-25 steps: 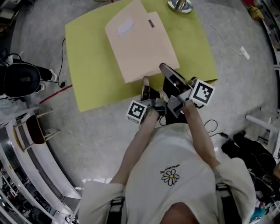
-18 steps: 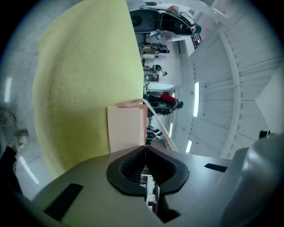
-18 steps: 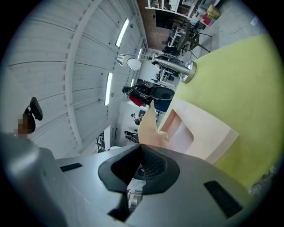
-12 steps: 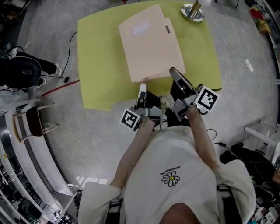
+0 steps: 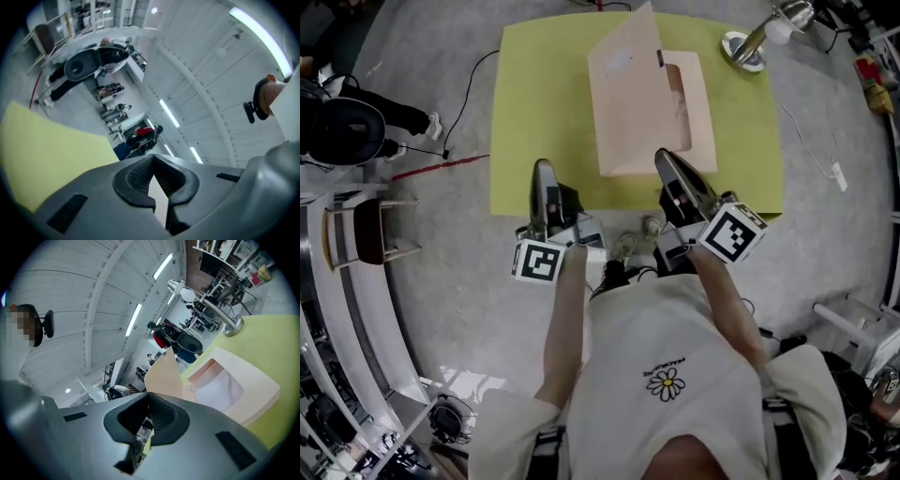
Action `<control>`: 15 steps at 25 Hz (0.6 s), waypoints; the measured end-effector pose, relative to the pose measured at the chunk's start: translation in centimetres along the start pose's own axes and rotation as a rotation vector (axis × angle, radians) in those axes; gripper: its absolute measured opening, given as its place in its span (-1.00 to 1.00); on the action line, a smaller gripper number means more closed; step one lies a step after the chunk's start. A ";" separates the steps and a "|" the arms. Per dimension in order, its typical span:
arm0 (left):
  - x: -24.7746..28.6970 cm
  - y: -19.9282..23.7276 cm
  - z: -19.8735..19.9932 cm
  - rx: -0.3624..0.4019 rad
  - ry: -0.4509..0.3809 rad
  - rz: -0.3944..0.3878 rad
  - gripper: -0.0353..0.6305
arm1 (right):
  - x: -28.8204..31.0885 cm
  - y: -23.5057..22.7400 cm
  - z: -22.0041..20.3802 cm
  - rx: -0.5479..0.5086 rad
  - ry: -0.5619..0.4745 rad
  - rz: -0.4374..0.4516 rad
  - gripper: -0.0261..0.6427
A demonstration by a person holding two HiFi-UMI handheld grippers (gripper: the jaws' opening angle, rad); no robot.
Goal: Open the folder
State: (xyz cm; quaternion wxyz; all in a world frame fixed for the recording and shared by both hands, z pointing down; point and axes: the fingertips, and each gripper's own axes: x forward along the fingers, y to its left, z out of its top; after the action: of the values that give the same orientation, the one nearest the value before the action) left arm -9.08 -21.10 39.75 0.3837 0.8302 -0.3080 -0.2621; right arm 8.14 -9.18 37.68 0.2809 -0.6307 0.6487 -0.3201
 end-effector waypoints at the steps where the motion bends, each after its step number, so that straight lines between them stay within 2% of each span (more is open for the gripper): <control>1: -0.1 0.4 1.6 0.064 -0.024 0.014 -0.85 | 0.5 0.6 -0.3 -0.025 0.010 0.006 -0.89; 5: -1.4 2.1 6.7 0.250 -0.120 0.103 -0.85 | 2.7 2.7 -1.4 -0.206 0.066 0.007 -0.89; 8: -2.3 2.7 8.4 0.351 -0.151 0.142 -0.85 | 4.4 3.6 -2.3 -0.273 0.118 0.034 -0.88; 11: -3.6 3.7 9.0 0.425 -0.157 0.194 -0.85 | 6.4 4.0 -3.7 -0.328 0.168 0.059 -0.88; 15: -6.8 5.6 10.4 0.485 -0.173 0.281 -0.85 | 9.7 5.4 -6.8 -0.487 0.240 0.083 -0.88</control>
State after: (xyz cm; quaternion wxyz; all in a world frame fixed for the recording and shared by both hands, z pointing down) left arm -22.32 -24.09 39.69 0.1790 0.8214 -0.5053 -0.1949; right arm -1.00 -18.40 38.27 0.0551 -0.6103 0.7604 -0.2152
